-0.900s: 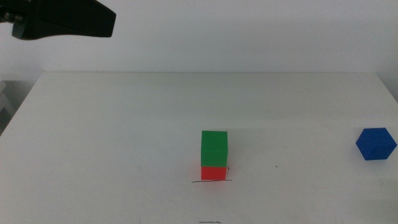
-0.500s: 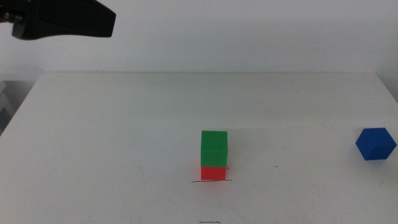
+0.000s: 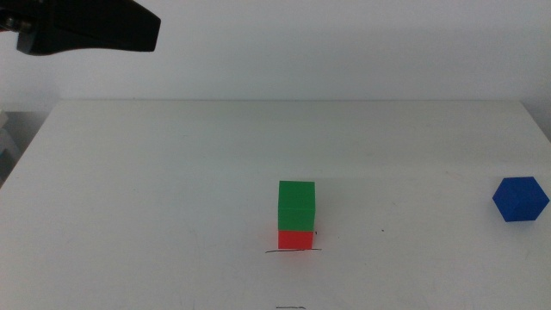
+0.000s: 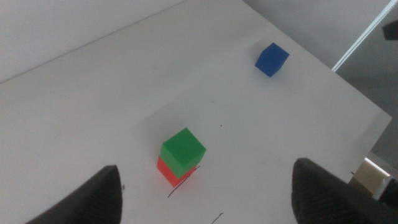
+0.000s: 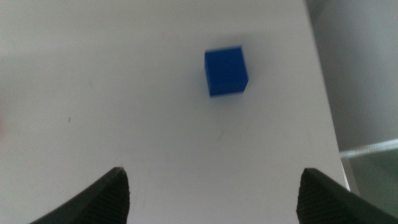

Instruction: Stack red cubes first, then green, then blue cubes in a specific spot.

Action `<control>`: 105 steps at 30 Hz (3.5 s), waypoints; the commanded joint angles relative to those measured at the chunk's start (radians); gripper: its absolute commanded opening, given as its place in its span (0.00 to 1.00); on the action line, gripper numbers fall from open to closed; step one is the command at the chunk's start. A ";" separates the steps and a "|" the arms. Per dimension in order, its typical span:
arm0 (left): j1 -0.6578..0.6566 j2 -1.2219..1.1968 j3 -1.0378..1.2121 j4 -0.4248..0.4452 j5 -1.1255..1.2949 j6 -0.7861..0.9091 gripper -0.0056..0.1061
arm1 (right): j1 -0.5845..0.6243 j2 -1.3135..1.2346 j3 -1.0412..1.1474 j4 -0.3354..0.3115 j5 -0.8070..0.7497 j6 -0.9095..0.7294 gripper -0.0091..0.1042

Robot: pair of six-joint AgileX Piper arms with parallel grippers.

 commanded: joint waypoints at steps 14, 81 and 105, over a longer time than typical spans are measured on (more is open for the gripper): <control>-0.005 -0.012 -0.028 -0.053 -0.039 -0.006 0.89 | -0.005 0.440 -0.354 0.007 0.041 -0.062 0.80; -0.005 -0.012 -0.028 -0.053 -0.039 -0.006 0.89 | -0.075 1.017 -0.459 0.029 -0.006 -0.207 0.80; -0.005 -0.012 -0.028 -0.053 -0.039 -0.006 0.89 | -0.068 0.961 -0.464 0.000 0.089 -0.168 0.07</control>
